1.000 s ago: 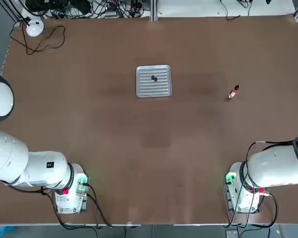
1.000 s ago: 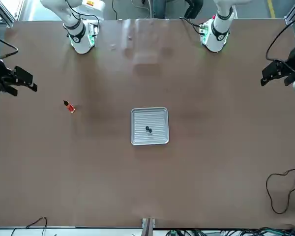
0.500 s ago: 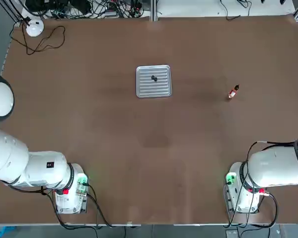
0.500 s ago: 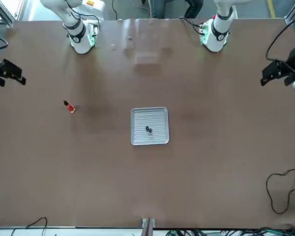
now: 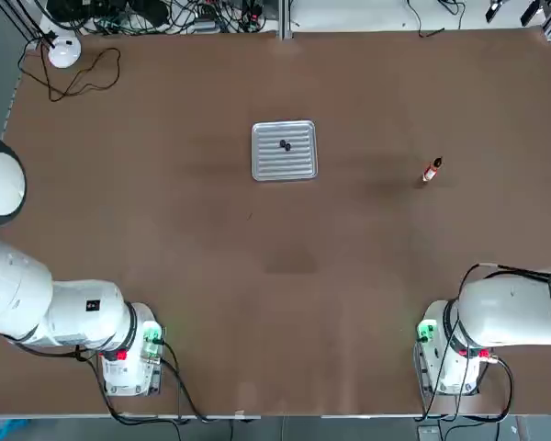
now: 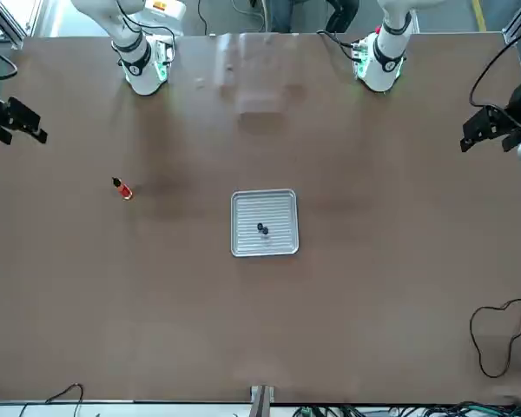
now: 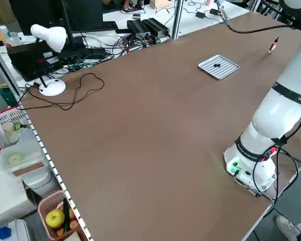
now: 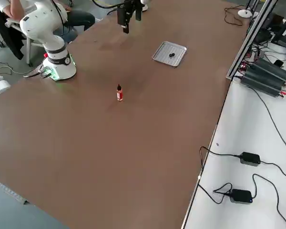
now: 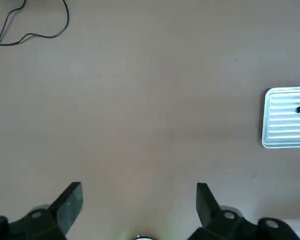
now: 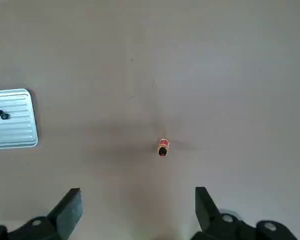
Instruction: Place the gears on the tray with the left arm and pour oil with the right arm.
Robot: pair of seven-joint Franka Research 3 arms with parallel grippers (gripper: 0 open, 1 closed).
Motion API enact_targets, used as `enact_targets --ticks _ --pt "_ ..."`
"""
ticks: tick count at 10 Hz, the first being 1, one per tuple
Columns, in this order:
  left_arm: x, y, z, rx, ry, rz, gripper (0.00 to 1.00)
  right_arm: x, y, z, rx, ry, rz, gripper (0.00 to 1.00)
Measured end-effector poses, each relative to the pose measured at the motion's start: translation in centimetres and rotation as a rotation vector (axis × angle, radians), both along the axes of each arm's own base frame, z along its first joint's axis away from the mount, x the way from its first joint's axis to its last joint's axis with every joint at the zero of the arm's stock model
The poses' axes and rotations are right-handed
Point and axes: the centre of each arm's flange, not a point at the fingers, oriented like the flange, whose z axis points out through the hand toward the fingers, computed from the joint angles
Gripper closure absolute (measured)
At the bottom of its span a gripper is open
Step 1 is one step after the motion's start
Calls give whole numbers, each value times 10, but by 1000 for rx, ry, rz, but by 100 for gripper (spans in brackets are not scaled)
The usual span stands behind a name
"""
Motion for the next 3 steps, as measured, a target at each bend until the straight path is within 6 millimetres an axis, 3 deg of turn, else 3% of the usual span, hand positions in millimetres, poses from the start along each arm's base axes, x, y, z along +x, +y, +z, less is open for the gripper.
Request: enact_targets --ticks 3 --pt "0 0 0 0 0 3 0 -10 -5 3 0 -3 -12 0"
